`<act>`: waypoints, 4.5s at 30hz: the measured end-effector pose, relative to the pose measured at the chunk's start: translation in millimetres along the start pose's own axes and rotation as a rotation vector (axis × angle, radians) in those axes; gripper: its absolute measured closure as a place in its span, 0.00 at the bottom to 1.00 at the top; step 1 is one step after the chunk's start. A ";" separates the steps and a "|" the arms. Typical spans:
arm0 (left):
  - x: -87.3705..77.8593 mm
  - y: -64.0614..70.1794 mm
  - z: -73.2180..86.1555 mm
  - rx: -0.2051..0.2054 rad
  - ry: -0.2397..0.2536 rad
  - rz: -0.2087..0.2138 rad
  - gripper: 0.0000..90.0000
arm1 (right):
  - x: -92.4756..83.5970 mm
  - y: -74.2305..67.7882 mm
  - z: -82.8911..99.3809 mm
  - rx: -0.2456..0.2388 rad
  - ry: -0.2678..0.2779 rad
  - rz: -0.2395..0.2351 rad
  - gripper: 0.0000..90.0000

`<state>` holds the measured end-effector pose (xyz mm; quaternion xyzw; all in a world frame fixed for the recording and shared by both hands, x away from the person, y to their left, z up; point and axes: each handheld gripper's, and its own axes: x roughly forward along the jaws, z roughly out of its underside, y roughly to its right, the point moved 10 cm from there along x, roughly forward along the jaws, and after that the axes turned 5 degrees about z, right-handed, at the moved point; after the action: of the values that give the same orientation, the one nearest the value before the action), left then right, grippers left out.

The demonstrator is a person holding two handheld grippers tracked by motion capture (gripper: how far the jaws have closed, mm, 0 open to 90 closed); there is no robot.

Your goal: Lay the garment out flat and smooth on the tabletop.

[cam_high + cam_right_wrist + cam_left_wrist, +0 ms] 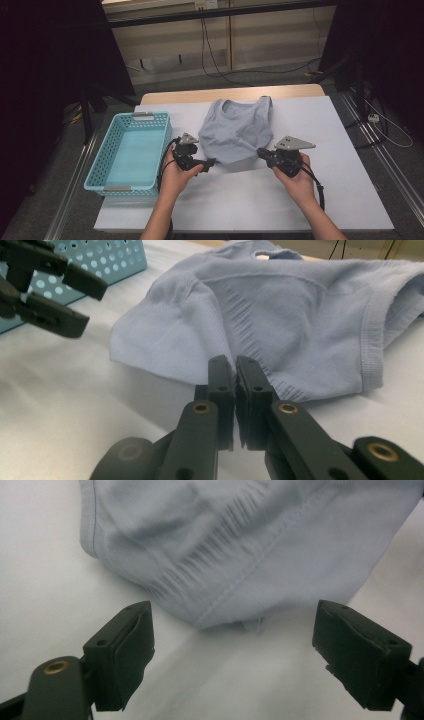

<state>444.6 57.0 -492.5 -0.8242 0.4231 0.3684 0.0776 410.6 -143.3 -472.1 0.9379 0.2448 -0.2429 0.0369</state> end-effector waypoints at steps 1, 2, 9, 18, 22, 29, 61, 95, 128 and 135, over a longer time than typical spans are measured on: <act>1.6 1.4 2.2 0.004 -0.013 0.017 0.22 | -0.7 -0.1 -0.5 0.004 -0.001 -0.007 0.97; 4.0 2.3 3.8 -0.003 -0.017 0.020 0.25 | -1.3 -0.3 -0.6 0.006 -0.005 -0.012 0.97; 19.2 4.3 11.7 0.030 -0.044 0.027 0.39 | -3.6 0.5 -1.7 0.012 -0.001 -0.013 0.97; 30.4 -2.7 13.6 0.069 -0.063 -0.010 0.60 | -4.2 0.3 1.8 0.012 -0.006 -0.011 0.97; 31.7 -3.1 13.5 0.070 -0.069 -0.033 0.77 | -5.1 3.0 1.5 0.017 -0.001 -0.005 0.97; 25.8 3.5 15.7 -0.011 -0.102 0.005 1.00 | -5.1 4.2 2.1 0.017 -0.002 -0.001 0.97; 13.0 26.7 11.0 0.009 -0.096 0.075 0.82 | -17.4 15.7 -4.0 0.065 0.009 -0.004 0.98; 14.1 26.5 -12.7 -0.066 0.016 0.038 0.90 | -11.0 11.4 5.5 0.053 -0.026 -0.017 0.94; -15.5 22.6 -36.4 -0.082 0.080 0.052 0.90 | 0.0 -16.3 35.7 -0.045 -0.138 0.018 0.33; -17.2 18.1 -37.5 -0.090 0.087 0.060 0.90 | 10.9 -2.4 39.6 -0.082 -0.169 0.067 0.46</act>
<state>444.9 40.1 -450.7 -0.8290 0.4334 0.3532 0.0108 400.4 -143.9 -512.0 0.9195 0.2192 -0.3093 0.1039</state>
